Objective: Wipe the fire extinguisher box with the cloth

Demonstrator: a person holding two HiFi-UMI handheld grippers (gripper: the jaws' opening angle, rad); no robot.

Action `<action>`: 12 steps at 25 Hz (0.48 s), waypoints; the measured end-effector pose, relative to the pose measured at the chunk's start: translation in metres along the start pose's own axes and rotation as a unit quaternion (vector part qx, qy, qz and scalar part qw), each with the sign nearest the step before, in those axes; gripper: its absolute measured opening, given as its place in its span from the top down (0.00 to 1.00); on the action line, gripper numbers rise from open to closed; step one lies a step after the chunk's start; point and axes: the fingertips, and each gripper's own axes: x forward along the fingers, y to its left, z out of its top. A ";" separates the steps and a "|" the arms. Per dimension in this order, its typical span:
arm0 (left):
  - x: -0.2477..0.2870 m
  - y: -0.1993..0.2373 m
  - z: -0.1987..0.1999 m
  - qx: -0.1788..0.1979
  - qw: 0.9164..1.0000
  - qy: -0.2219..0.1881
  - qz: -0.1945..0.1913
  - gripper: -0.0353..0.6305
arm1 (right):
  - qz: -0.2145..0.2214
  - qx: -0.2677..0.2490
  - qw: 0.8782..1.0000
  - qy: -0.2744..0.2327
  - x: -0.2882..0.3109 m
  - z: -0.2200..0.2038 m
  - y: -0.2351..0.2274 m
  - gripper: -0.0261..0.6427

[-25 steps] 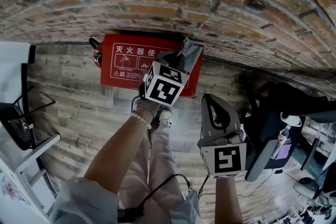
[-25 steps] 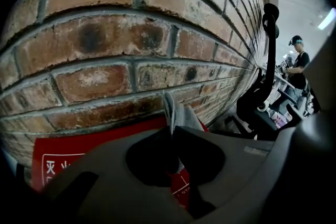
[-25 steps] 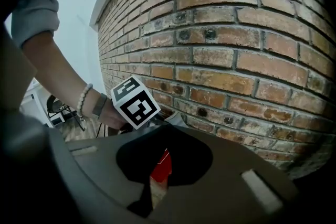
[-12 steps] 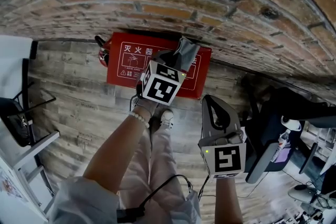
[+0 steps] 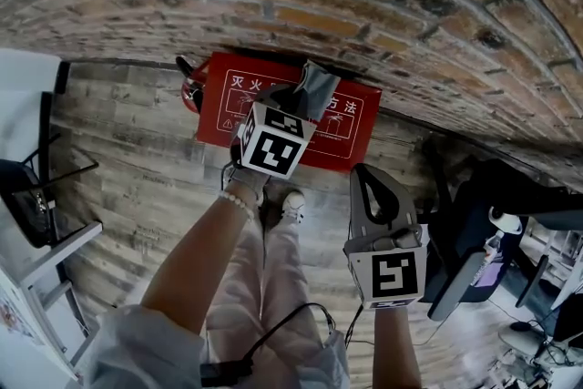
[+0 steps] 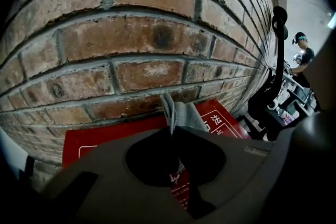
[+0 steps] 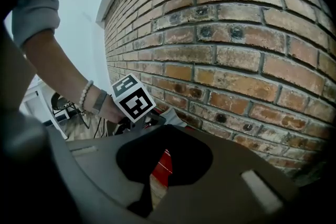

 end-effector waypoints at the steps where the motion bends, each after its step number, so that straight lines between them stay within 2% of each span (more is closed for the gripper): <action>1: -0.002 0.003 -0.001 -0.001 1.000 0.000 0.001 0.93 | 0.001 -0.001 1.000 0.000 0.001 0.001 0.002 0.95; 12: -0.020 0.043 -0.014 -0.011 1.000 0.001 0.025 0.93 | 0.013 -0.012 1.000 0.005 0.011 0.008 0.025 0.95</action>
